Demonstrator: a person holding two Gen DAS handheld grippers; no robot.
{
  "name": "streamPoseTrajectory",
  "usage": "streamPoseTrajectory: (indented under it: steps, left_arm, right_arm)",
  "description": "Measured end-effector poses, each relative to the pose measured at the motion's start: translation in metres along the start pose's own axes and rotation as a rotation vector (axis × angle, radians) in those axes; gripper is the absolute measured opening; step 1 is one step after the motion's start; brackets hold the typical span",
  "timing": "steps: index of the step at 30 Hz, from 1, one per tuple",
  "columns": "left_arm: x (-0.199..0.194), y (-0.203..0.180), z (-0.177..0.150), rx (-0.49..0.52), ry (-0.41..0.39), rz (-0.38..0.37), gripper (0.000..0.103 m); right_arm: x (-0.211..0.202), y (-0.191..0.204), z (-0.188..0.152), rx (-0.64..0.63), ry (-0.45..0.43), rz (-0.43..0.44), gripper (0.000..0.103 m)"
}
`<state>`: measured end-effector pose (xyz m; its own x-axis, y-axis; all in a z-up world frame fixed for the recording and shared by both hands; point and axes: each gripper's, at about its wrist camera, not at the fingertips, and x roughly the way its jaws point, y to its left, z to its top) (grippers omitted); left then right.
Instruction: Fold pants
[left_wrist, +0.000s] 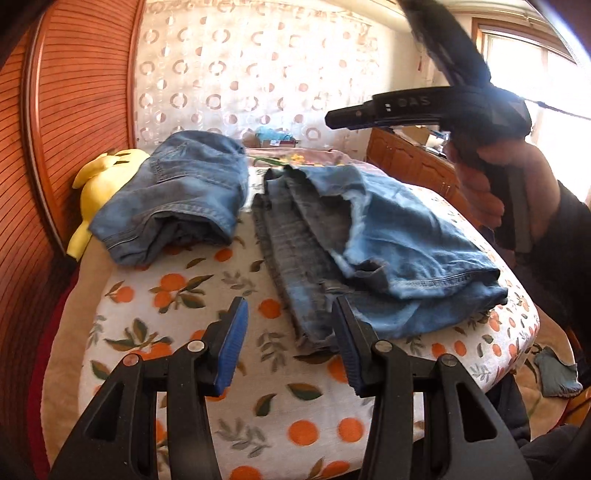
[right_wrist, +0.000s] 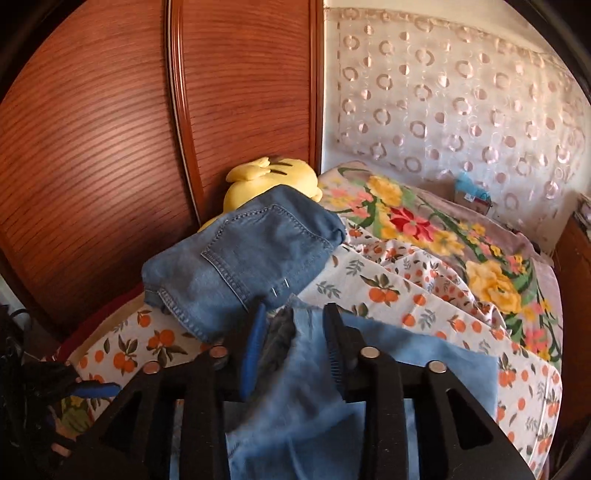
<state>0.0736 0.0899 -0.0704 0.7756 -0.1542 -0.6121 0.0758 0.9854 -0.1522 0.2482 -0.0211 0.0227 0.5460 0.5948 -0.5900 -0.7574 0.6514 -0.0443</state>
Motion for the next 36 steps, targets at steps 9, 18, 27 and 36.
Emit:
streamPoseTrajectory:
  steps: [9,18,27,36]
  left_arm:
    - [0.019,-0.042,0.019,0.078,-0.015,-0.062,0.048]
    - [0.045,-0.064,0.025,0.127,0.025,-0.051,0.037]
    - [0.054,-0.060,0.018,0.126,0.063,-0.029,0.013]
    - [0.019,-0.059,0.029,0.063,-0.041,-0.070,0.009]
  right_arm:
    - [-0.071,-0.019,-0.075,0.057,-0.028,-0.072,0.041]
    - [-0.102,-0.036,-0.156,0.127,0.026,-0.161,0.041]
    - [-0.138,-0.027,-0.202,0.188,0.048,-0.162,0.041]
    - [-0.141,-0.034,-0.210,0.227,0.022,-0.156,0.006]
